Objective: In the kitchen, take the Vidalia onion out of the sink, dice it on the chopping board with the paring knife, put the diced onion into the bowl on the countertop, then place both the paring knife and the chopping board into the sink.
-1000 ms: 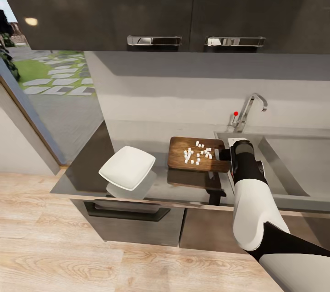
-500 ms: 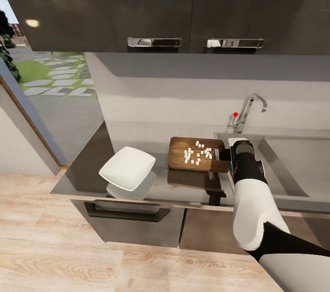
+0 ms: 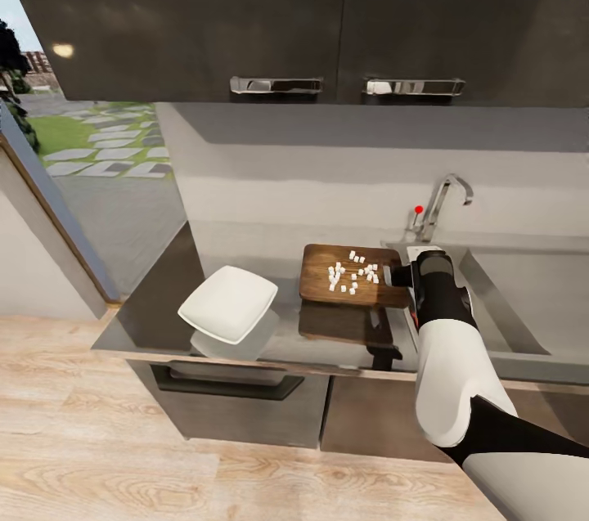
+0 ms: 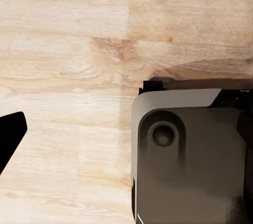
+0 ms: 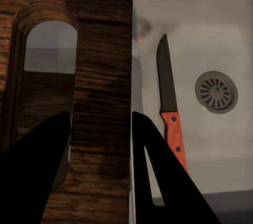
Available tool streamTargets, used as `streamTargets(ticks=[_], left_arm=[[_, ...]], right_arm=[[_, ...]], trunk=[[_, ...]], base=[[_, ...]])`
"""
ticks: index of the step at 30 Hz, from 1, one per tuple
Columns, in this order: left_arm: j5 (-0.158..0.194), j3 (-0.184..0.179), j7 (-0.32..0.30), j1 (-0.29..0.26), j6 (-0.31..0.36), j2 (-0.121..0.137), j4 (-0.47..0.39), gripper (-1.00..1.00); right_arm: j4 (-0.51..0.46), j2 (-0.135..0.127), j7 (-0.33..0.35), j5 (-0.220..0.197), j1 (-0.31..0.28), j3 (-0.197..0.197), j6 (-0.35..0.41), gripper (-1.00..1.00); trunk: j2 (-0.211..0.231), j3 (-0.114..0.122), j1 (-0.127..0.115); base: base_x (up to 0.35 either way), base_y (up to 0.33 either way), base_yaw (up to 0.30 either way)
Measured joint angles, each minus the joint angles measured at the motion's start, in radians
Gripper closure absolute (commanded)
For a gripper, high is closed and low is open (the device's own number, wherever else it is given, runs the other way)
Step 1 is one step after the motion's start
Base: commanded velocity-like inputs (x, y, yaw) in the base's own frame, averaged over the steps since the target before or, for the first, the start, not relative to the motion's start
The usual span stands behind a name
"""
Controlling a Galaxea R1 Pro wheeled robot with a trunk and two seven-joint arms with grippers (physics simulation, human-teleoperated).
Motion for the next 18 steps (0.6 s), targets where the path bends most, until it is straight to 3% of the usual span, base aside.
streamTargets(ticks=[12,18], left_arm=[[0.0,0.0,0.0,0.0,0.0,0.0,0.0,-1.0],[0.0,0.0,0.0,0.0,0.0,0.0,0.0,-1.0]], right_arm=[[0.0,0.0,0.0,0.0,0.0,0.001,0.0,1.0],[0.0,0.0,0.0,-0.001,0.0,0.002,0.0,1.0]], trunk=[[0.0,0.019,0.0],[0.0,0.028,0.0]], base=[[0.0,0.007,0.0],[0.0,0.176,0.0]])
